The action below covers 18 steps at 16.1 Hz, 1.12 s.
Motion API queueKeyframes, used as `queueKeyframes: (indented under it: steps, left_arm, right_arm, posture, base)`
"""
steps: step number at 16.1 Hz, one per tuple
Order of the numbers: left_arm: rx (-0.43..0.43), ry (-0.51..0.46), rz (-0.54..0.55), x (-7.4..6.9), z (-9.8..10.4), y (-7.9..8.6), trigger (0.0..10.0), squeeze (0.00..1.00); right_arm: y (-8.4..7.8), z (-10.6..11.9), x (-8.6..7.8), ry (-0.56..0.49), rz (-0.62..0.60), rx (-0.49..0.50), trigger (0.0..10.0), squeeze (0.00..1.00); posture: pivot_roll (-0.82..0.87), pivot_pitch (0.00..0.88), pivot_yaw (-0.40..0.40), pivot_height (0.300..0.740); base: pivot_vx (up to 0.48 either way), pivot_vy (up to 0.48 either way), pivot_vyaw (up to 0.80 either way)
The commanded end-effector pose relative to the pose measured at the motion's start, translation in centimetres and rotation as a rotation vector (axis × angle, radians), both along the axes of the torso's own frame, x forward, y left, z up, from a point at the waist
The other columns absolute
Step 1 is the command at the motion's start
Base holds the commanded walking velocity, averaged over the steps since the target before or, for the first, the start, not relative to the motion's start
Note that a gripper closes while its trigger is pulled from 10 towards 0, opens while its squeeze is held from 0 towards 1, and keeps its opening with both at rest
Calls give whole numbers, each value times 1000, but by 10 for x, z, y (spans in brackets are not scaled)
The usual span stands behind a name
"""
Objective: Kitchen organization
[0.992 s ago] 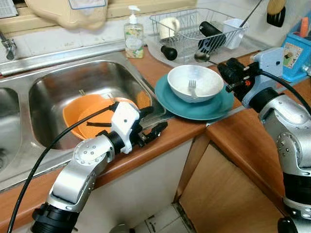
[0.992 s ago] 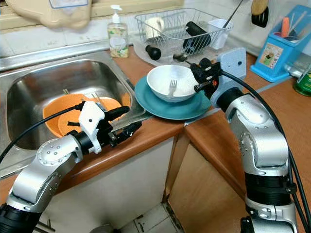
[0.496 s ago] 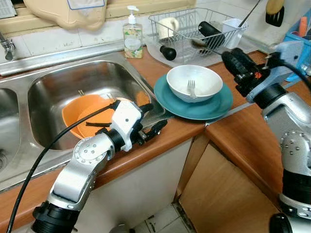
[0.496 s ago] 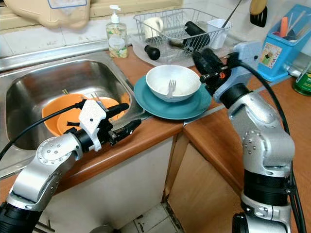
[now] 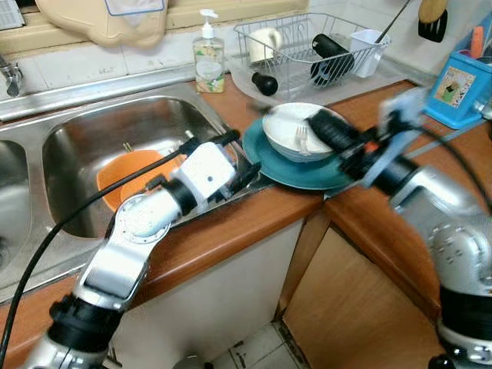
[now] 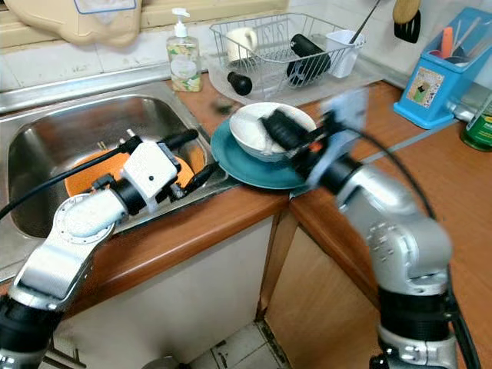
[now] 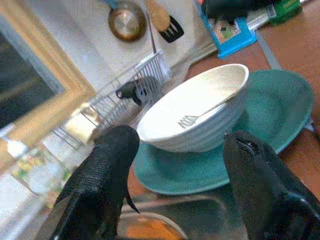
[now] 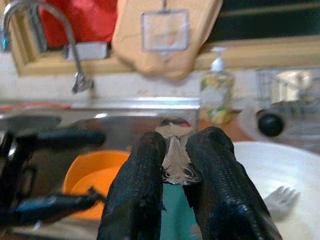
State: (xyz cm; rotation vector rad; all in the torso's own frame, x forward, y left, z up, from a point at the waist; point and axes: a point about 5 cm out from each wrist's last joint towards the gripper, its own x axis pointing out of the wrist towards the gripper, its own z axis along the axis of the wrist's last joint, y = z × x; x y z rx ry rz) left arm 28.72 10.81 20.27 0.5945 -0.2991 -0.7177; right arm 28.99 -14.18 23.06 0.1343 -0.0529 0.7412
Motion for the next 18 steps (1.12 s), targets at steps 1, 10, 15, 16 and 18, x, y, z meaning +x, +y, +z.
queueKeyframes:
  steps: [1,10,15,16,18]
  left_arm:
    - [52,-41,-16,1,2,-1,3216,0]
    - [222,-126,-16,17,-4,-4,0,0]
    - [266,-144,-25,22,-7,-4,0,0]
    - [286,-141,-30,22,-9,-4,0,0]
    - [301,-143,-33,22,-11,-4,0,0]
  right_arm:
    - [6,-2,-3,6,22,-25,0,0]
    - [28,-12,-11,40,113,-67,0,0]
    - [34,-15,-14,60,119,-69,0,0]
    - [36,-15,-14,61,125,-64,0,0]
    - [37,-15,-14,62,126,-63,0,0]
  posture:
    - [-22,0,15,740]
    - [-23,0,17,740]
    - [-24,0,22,740]
    - [-22,0,22,740]
    - [-22,0,22,740]
  base:
    - [0,0,0]
    - [0,0,0]
    - [0,0,0]
    - [0,0,0]
    - [0,0,0]
